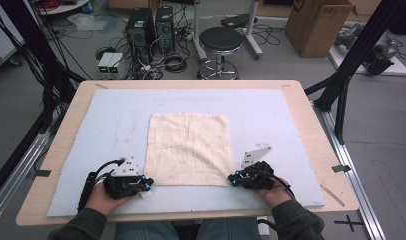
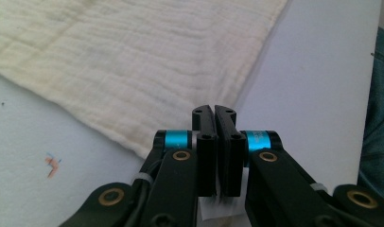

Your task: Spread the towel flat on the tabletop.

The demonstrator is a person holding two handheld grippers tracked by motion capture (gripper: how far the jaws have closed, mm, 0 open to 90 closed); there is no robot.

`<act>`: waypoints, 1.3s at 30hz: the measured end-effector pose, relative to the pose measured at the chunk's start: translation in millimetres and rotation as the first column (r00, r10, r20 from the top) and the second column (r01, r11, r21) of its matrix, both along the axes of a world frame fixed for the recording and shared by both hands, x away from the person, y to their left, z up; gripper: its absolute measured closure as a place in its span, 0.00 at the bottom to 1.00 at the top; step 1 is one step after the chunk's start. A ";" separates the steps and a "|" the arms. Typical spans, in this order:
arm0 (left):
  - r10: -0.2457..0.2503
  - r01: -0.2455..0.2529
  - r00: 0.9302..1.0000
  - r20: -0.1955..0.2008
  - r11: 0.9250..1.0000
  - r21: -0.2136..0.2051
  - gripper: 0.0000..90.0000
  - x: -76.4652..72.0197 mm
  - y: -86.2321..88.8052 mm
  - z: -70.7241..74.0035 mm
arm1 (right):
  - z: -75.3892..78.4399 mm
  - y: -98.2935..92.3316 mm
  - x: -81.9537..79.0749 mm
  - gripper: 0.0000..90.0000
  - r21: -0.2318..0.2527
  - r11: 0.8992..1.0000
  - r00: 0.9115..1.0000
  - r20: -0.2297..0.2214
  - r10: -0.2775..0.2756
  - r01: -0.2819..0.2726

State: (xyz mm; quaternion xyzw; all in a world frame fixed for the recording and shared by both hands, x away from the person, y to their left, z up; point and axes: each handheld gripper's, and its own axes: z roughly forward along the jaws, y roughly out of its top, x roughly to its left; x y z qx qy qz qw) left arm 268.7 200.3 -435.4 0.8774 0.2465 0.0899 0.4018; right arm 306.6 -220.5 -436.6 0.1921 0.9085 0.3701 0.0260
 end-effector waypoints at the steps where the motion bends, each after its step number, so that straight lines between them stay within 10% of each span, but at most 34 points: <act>1: 0.002 -0.002 1.000 -0.001 1.000 -0.003 0.97 -0.5 0.5 0.5 | 0.2 -0.1 0.0 0.98 0.002 1.000 1.000 0.000 0.007 -0.007; 10: -0.022 0.022 1.000 -0.003 1.000 -0.015 0.97 -12.7 1.8 3.4 | 1.6 -0.4 -5.3 0.98 0.007 1.000 1.000 -0.015 0.024 -0.024; 21: 0.032 -0.031 0.999 0.009 0.990 -0.138 0.76 -4.0 9.4 9.8 | 9.6 -12.2 3.4 0.74 0.145 0.988 0.998 -0.022 -0.056 0.059; 39: 0.109 -0.100 0.993 0.041 0.977 -0.186 0.60 7.0 12.6 14.9 | 18.3 -15.1 14.6 0.38 0.230 0.956 0.982 0.022 -0.189 0.179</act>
